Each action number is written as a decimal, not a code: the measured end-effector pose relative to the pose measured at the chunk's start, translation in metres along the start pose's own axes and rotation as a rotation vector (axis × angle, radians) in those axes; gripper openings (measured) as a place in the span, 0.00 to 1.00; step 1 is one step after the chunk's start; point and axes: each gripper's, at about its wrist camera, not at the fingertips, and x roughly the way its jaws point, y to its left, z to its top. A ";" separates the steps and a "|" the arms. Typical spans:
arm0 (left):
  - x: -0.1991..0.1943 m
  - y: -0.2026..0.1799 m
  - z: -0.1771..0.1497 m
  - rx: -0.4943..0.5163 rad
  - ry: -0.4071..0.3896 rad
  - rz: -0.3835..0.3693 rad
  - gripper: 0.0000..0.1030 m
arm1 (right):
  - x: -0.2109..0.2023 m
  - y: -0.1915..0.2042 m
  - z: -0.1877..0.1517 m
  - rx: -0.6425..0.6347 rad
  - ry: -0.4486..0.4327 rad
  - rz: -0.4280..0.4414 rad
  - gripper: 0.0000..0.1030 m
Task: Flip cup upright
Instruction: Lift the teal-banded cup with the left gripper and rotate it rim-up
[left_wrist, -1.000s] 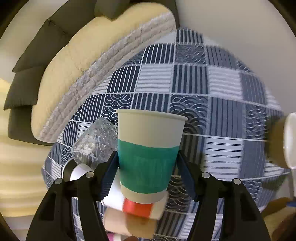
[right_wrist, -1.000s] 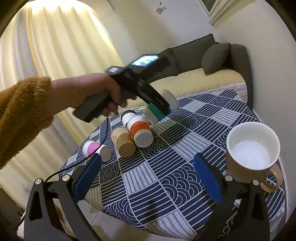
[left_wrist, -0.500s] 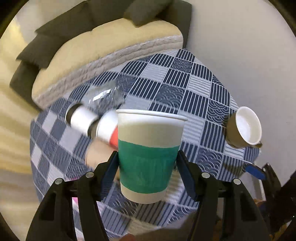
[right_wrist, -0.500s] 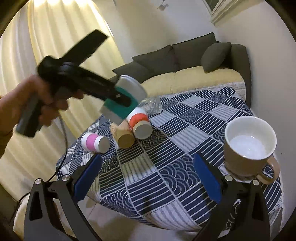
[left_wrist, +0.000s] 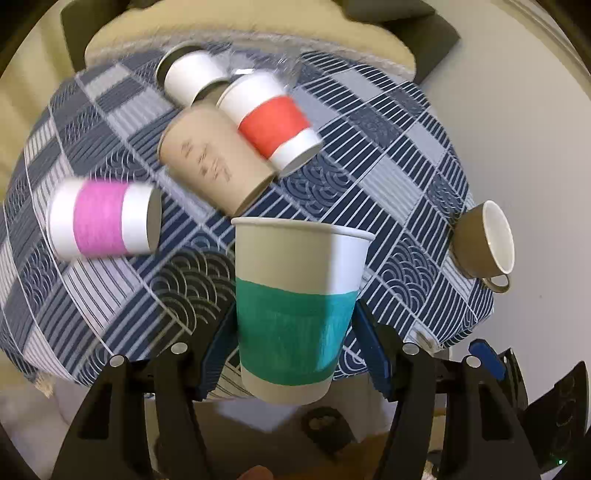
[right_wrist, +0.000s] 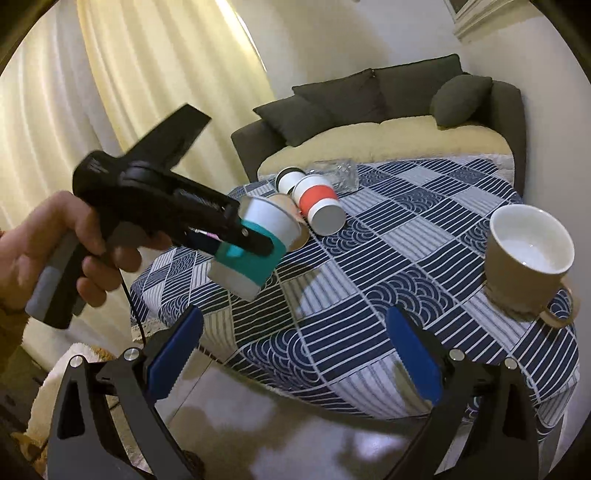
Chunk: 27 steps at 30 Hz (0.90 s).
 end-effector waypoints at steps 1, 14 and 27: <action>0.004 0.002 -0.002 -0.010 0.007 0.001 0.60 | 0.002 0.000 0.000 0.002 0.006 0.004 0.95; 0.031 0.024 -0.012 -0.127 0.053 0.017 0.61 | 0.014 -0.001 -0.002 0.002 0.043 0.009 0.95; 0.004 0.022 -0.009 -0.075 -0.047 0.048 0.80 | 0.028 0.003 -0.004 -0.013 0.084 -0.001 0.95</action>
